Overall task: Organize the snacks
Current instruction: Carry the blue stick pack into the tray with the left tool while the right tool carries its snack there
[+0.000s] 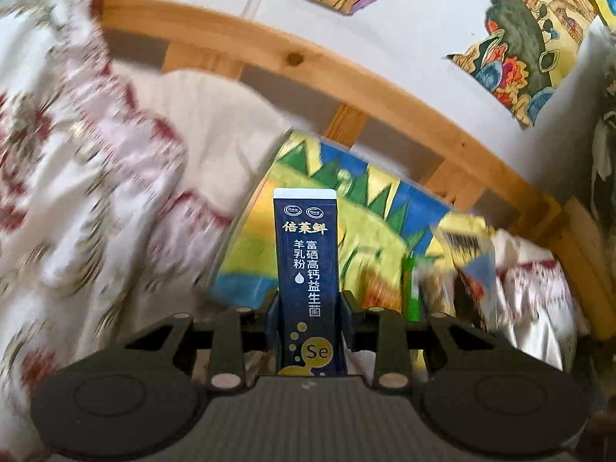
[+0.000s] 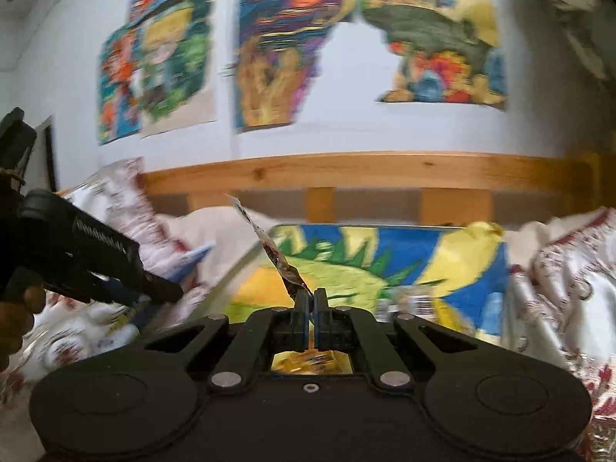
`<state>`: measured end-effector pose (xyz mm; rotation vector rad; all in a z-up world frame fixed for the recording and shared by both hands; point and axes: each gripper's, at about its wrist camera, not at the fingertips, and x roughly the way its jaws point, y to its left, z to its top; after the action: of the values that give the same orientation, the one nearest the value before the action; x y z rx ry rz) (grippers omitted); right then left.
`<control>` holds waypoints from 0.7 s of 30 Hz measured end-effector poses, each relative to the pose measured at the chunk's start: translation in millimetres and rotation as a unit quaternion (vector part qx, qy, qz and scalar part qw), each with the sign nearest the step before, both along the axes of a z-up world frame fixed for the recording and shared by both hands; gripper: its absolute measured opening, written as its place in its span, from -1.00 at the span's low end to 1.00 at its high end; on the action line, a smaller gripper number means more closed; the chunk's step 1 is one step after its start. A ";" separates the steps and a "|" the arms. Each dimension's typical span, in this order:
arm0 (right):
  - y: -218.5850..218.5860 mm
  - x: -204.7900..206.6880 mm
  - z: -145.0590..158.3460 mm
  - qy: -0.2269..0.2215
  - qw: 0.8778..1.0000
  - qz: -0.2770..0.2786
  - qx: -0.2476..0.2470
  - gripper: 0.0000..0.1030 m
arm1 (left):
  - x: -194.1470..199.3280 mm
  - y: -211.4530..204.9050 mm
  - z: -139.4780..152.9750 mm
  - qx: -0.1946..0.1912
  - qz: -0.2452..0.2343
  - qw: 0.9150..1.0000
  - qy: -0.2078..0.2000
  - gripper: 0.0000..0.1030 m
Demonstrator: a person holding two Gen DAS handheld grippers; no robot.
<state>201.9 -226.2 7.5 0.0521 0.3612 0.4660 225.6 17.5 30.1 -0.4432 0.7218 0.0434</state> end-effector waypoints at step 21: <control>-35.3 65.2 -45.0 0.098 0.989 -0.075 0.080 -0.98 | 107.5 -82.5 -45.3 0.042 -0.009 0.999 -0.005 -0.31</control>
<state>267.2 -261.4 -37.5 0.2802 0.5091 0.3408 333.1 -64.9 -15.2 -0.3574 0.7113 0.0550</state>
